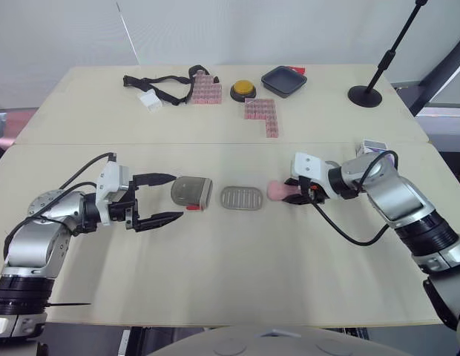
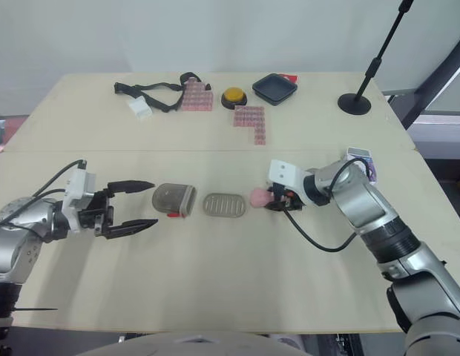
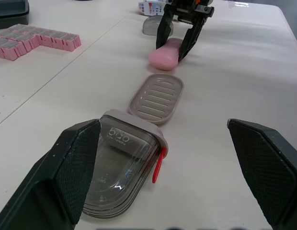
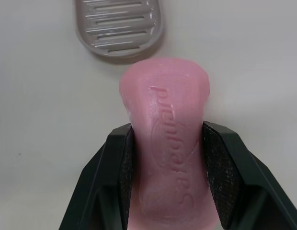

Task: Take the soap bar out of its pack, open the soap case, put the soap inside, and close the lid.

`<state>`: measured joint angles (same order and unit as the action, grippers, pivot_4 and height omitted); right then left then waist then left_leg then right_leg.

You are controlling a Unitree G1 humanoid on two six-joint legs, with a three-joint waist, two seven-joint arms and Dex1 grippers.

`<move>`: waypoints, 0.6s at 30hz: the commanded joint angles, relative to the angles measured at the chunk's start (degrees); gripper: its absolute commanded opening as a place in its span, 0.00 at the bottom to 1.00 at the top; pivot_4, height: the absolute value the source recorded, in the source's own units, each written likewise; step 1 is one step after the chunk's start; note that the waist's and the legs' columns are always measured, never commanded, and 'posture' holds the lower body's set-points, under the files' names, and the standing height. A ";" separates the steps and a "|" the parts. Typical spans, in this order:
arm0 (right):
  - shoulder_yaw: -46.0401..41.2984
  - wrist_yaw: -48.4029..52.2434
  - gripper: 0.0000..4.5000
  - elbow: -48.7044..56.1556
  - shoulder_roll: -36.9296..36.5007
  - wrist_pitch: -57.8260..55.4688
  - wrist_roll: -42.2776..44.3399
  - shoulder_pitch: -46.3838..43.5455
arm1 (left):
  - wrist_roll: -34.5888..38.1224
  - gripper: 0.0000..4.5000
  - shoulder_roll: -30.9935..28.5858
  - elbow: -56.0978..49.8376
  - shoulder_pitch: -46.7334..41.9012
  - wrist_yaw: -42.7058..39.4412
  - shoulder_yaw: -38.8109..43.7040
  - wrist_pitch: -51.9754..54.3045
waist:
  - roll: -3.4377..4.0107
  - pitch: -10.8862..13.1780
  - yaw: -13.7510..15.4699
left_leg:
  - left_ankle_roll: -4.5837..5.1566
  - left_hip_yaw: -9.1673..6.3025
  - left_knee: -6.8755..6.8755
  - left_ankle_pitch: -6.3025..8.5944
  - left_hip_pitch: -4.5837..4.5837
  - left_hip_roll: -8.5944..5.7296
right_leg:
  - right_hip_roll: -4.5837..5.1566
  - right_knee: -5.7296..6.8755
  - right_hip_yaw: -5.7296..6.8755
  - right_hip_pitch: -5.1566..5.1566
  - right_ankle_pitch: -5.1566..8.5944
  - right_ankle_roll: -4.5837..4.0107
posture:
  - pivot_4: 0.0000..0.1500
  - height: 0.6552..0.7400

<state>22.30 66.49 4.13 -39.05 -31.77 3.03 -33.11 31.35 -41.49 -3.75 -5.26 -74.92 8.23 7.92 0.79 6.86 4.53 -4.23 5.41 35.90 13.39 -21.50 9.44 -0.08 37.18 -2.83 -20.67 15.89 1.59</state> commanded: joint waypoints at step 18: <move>9.40 -5.66 0.36 5.82 12.08 -9.43 -2.36 -10.19 | 1.05 1.00 -0.42 -3.10 0.03 0.41 0.51 1.66 | -0.02 -0.01 -0.13 | -0.10 0.03 0.02 -0.08 -0.01 0.02 | -0.03 0.17 -0.01 -0.13 -0.01 -0.02 | 1.00 1.00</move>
<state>32.10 61.29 9.35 -27.25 -41.49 1.03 -41.83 31.55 -41.49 -5.53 -4.81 -74.53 7.95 9.58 0.77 6.85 4.40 -4.34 5.44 35.91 13.31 -21.51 9.46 -0.12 37.36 -2.84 -20.81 15.88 1.57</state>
